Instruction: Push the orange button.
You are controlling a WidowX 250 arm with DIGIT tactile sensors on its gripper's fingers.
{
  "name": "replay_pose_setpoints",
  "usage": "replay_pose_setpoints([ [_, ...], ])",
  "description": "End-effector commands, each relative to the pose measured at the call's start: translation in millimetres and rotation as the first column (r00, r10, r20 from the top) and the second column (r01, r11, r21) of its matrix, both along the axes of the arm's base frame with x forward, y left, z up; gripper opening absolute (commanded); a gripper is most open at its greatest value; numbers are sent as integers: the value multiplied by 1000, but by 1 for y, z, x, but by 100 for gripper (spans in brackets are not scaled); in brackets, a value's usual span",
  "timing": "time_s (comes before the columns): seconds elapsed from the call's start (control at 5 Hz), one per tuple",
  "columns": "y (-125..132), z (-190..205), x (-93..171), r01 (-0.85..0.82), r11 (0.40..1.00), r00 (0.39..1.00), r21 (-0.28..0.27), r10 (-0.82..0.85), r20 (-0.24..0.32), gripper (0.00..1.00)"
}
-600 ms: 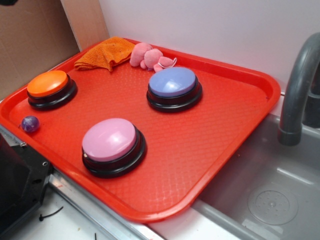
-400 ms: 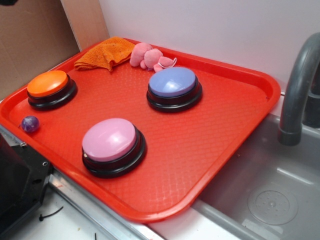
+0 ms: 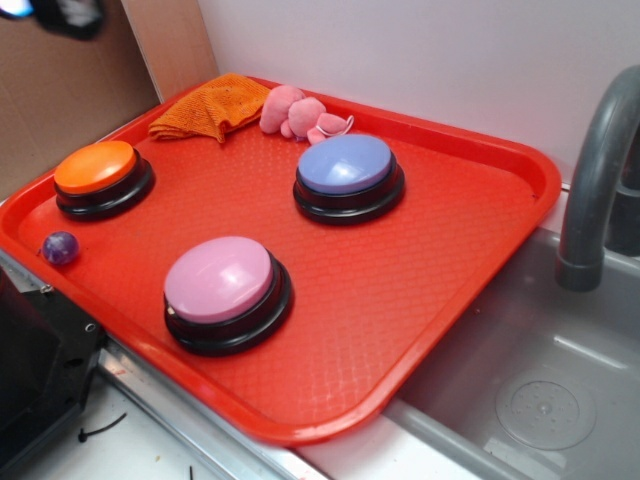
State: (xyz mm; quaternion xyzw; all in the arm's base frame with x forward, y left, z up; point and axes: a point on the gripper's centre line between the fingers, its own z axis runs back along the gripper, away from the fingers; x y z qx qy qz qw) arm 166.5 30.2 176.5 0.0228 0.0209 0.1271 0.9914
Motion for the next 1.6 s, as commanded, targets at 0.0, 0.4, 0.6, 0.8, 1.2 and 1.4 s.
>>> replay_pose_setpoints([
  [0.0, 68, -43, 36, -226, 974, 974, 24, 225, 21, 100],
  [0.4, 109, -82, 19, -309, 951, 950, 30, 307, 64, 100],
  [0.6, 120, -96, 17, -285, 958, 955, 24, 282, 89, 100],
  [0.8, 126, -118, 23, -253, 967, 966, 7, 252, 57, 100],
  [1.2, 123, -128, 26, -257, 966, 966, 20, 257, 3, 100],
  [1.4, 117, -114, 25, -241, 970, 971, 29, 240, 16, 100],
])
